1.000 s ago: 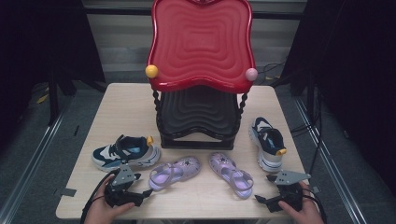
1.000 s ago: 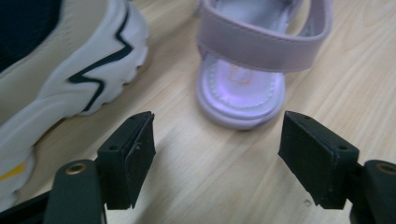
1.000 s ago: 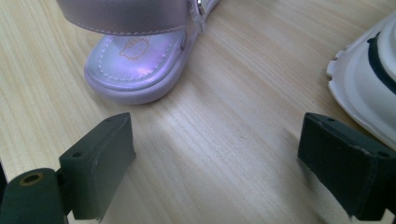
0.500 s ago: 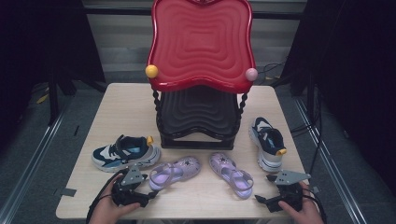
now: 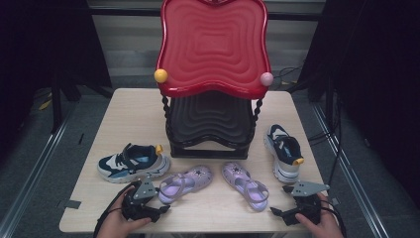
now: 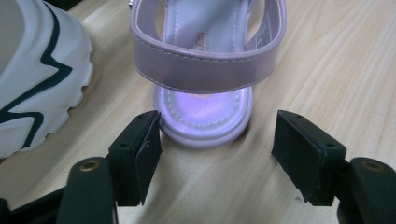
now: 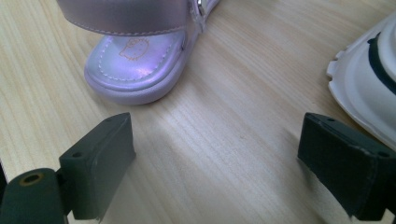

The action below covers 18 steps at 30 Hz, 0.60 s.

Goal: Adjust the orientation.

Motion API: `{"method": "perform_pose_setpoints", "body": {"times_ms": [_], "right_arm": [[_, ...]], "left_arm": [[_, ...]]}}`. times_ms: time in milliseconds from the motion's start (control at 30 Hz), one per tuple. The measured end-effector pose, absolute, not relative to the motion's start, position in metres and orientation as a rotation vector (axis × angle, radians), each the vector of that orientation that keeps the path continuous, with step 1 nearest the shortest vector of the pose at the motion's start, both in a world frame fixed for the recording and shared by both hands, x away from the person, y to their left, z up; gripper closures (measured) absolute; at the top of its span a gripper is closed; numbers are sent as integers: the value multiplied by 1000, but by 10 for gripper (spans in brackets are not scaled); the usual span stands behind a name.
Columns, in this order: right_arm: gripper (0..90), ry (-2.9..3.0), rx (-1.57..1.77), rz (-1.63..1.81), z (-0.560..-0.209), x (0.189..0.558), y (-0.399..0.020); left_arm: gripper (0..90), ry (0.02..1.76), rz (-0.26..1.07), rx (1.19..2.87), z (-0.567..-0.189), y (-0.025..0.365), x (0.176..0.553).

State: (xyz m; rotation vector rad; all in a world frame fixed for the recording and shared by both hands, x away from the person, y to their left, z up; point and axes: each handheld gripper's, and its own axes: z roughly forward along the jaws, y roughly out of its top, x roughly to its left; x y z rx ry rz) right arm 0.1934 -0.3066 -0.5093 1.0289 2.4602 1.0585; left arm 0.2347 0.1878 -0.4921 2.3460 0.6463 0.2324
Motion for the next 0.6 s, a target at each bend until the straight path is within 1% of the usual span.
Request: {"method": "perform_pose_setpoints", "body": {"times_ms": [100, 267, 600], "right_arm": [[100, 2460, 1029, 1058, -509, 193, -307], [100, 2461, 1030, 1058, -509, 193, -307], [100, 2461, 1029, 1059, -509, 193, -307]], "left_arm": [[373, 641, 214, 2343, -491, 188, 233], [383, 643, 206, 2356, -490, 185, 229], [458, 611, 109, 2364, -485, 173, 220]]}}
